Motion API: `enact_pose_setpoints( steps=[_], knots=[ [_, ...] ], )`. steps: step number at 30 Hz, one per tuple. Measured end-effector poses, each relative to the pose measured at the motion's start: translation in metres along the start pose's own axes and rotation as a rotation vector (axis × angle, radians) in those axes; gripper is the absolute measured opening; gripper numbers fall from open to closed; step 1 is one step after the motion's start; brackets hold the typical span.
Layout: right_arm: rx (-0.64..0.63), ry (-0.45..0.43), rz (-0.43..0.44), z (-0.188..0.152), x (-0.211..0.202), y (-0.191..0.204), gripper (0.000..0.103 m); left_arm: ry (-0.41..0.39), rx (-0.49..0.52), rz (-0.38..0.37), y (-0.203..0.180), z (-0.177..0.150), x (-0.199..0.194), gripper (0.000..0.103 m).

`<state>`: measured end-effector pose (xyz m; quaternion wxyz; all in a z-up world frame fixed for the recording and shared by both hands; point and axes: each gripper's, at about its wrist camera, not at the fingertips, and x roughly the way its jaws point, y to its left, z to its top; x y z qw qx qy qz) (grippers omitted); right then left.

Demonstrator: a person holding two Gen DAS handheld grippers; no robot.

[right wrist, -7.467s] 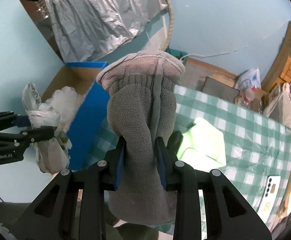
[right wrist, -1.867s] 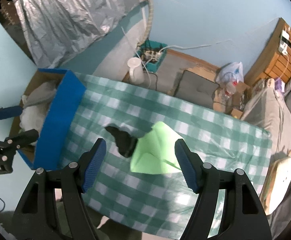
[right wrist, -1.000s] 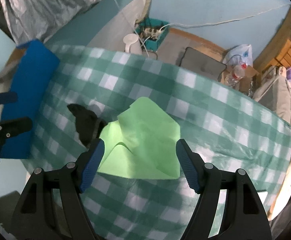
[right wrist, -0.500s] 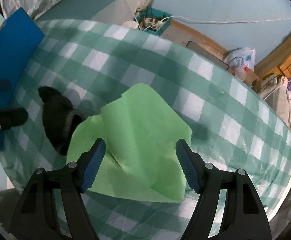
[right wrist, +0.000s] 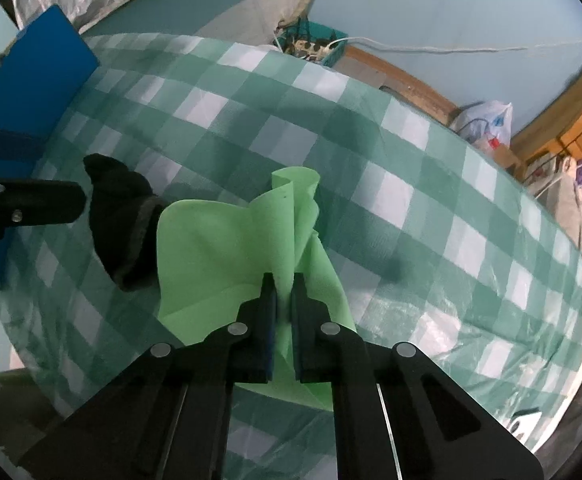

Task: Organize soft objects
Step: 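Grasp the light green cloth with the right tool while the left tool grasps the black sock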

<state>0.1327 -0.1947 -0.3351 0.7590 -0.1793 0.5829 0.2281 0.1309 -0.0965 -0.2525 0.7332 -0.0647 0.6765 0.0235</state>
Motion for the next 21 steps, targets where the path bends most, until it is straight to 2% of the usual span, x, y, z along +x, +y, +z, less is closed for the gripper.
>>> enact_pose_setpoints(
  steps=[4,6,15,21],
  knots=[
    [0.075,-0.015,0.012,-0.006,-0.009,-0.016,0.006,-0.008,0.012,-0.014,-0.007,0.003,-0.002,0.082],
    [0.109,-0.026,0.014,-0.010,-0.015,-0.025,0.006,-0.010,0.024,-0.018,-0.013,0.005,0.000,0.087],
    [0.244,-0.057,0.040,-0.021,-0.031,-0.056,0.006,0.027,0.086,0.001,-0.038,0.007,0.021,0.087],
    [0.271,-0.074,0.045,-0.025,-0.036,-0.063,0.006,0.039,0.133,0.072,-0.048,0.009,0.038,0.087]
  ],
)
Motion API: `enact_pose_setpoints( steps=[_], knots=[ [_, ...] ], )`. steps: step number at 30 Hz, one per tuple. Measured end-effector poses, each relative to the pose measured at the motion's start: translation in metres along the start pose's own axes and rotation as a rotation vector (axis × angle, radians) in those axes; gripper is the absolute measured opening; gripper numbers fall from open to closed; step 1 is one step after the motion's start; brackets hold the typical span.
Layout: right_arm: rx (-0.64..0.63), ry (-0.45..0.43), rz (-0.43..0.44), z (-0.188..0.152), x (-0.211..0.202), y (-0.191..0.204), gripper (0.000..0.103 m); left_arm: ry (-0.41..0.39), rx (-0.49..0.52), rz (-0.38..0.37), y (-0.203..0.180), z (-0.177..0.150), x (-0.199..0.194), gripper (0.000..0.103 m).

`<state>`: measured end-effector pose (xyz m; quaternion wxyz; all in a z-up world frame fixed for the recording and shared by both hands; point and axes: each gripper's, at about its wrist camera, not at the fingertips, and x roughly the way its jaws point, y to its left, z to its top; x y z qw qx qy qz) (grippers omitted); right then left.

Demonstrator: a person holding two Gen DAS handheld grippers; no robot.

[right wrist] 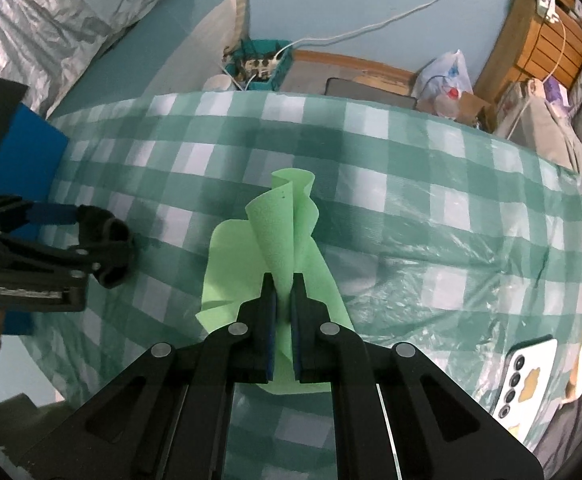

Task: Organize soft objects
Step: 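Grasp the light green cloth with the right tool while the left tool grasps the black sock, then lift the green cloth and black sock and carry both over the cardboard box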

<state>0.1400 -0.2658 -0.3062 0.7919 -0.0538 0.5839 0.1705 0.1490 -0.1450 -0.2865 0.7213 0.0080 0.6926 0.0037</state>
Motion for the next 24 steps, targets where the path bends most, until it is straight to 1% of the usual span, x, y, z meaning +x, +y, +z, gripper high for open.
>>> enact_pose_setpoints(
  steps=[2,4,5,6,7,8,12,15,24],
  knots=[
    [0.006,-0.005,0.006,-0.001,-0.002,-0.001,0.006,-0.001,0.016,0.016,-0.002,0.000,0.003,0.087],
    [0.011,-0.010,0.010,-0.003,-0.005,-0.002,0.006,0.005,0.037,0.035,-0.003,-0.001,0.005,0.082],
    [0.012,-0.012,0.013,-0.003,-0.006,-0.003,0.006,0.010,0.046,0.050,-0.004,-0.002,0.006,0.074],
    [0.012,-0.015,0.014,-0.004,-0.008,-0.003,0.006,0.007,0.051,0.060,-0.004,-0.004,0.006,0.069],
    [0.012,-0.017,0.016,-0.004,-0.009,-0.003,0.006,-0.002,0.053,0.062,-0.004,-0.005,0.005,0.066],
    [0.012,-0.018,0.019,-0.004,-0.010,-0.003,0.006,-0.012,0.055,0.063,-0.003,-0.007,0.003,0.060],
    [0.008,-0.028,0.026,-0.003,-0.015,-0.001,0.006,-0.042,0.065,0.066,-0.001,-0.011,-0.004,0.051],
    [0.002,-0.034,0.028,-0.002,-0.019,0.002,0.006,-0.064,0.069,0.066,-0.001,-0.016,-0.012,0.047],
    [-0.018,-0.059,0.017,0.001,-0.038,0.011,0.006,-0.133,0.060,0.055,0.010,-0.031,-0.042,0.047]
  ],
)
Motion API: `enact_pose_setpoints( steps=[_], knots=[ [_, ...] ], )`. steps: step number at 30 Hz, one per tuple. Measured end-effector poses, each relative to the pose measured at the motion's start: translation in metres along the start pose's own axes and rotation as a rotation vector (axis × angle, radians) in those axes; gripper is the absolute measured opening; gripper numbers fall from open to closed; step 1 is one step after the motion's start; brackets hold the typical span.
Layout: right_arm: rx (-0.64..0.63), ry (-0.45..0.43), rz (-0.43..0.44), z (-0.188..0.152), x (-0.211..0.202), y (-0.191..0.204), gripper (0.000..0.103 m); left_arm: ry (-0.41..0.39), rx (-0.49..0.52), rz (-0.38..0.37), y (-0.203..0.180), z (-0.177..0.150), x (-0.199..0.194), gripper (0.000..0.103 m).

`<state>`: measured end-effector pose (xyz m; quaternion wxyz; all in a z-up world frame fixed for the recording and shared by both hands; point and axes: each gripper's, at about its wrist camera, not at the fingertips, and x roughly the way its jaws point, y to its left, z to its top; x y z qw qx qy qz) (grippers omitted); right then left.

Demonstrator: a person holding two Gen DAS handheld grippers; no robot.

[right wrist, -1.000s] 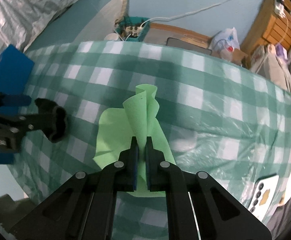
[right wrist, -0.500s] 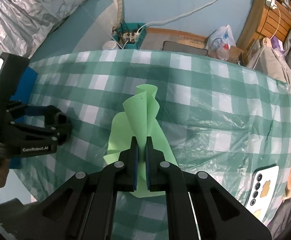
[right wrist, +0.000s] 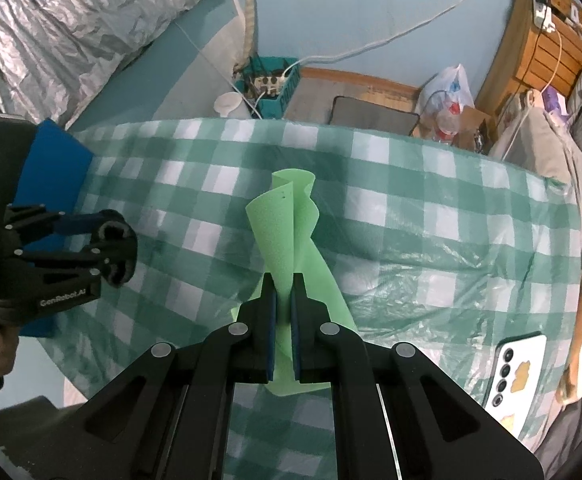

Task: Organize soft objects
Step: 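Lift the green cloth and black sock and carry both over the cardboard box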

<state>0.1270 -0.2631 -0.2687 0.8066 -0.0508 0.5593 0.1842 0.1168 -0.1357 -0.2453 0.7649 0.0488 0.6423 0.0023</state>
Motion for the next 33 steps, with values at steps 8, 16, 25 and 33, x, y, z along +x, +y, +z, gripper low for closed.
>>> enact_pose_setpoints(
  steps=[8,16,25,33],
  knots=[
    [0.002,-0.033,-0.003,0.006,-0.025,0.013,0.006,-0.065,-0.020,-0.027,0.014,-0.007,-0.041,0.047],
    [-0.002,-0.069,0.010,0.012,-0.051,0.031,0.006,-0.117,-0.017,-0.048,0.027,-0.009,-0.079,0.047],
    [0.000,-0.102,0.028,0.019,-0.075,0.054,0.006,-0.150,-0.038,-0.093,0.044,-0.016,-0.111,0.047],
    [-0.032,-0.126,0.054,0.030,-0.087,0.081,0.006,-0.178,-0.049,-0.093,0.061,-0.029,-0.130,0.047]
  ],
)
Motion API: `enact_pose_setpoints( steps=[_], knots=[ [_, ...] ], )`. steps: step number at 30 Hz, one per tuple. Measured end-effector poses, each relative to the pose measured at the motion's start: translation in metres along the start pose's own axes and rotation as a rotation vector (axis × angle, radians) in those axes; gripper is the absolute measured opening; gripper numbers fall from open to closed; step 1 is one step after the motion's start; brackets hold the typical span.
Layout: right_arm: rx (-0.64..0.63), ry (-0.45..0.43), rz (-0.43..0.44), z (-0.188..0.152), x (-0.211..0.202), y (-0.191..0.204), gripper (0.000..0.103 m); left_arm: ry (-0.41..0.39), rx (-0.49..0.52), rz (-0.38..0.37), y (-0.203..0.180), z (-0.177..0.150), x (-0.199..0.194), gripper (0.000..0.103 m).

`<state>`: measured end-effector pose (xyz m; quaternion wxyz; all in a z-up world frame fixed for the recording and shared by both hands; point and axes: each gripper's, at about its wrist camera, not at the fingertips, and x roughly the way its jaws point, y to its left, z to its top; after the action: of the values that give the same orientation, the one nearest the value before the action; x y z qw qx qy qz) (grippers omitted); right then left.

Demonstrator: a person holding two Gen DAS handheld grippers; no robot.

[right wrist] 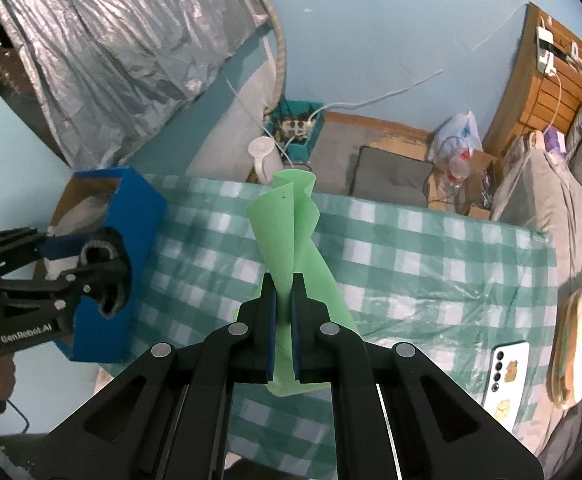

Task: Organize soft objects
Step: 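Lift the green cloth and black sock and carry both over the cardboard box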

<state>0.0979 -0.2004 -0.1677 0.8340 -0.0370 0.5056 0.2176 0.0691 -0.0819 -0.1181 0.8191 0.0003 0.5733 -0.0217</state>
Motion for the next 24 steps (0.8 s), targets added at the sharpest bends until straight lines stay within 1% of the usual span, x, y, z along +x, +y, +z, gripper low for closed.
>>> enact_pose_setpoints(
  steps=[7,13,24],
  knots=[
    [-0.030,-0.015,0.021,0.013,-0.002,0.022,0.006,-0.006,-0.055,0.000,0.026,-0.008,-0.013,0.047],
    [-0.031,-0.023,0.051,0.021,-0.001,0.037,0.006,-0.016,-0.083,0.024,0.045,-0.016,-0.022,0.047],
    [-0.093,-0.033,0.102,0.038,-0.007,0.078,0.006,-0.039,-0.162,0.057,0.081,-0.022,-0.040,0.047]
  ],
)
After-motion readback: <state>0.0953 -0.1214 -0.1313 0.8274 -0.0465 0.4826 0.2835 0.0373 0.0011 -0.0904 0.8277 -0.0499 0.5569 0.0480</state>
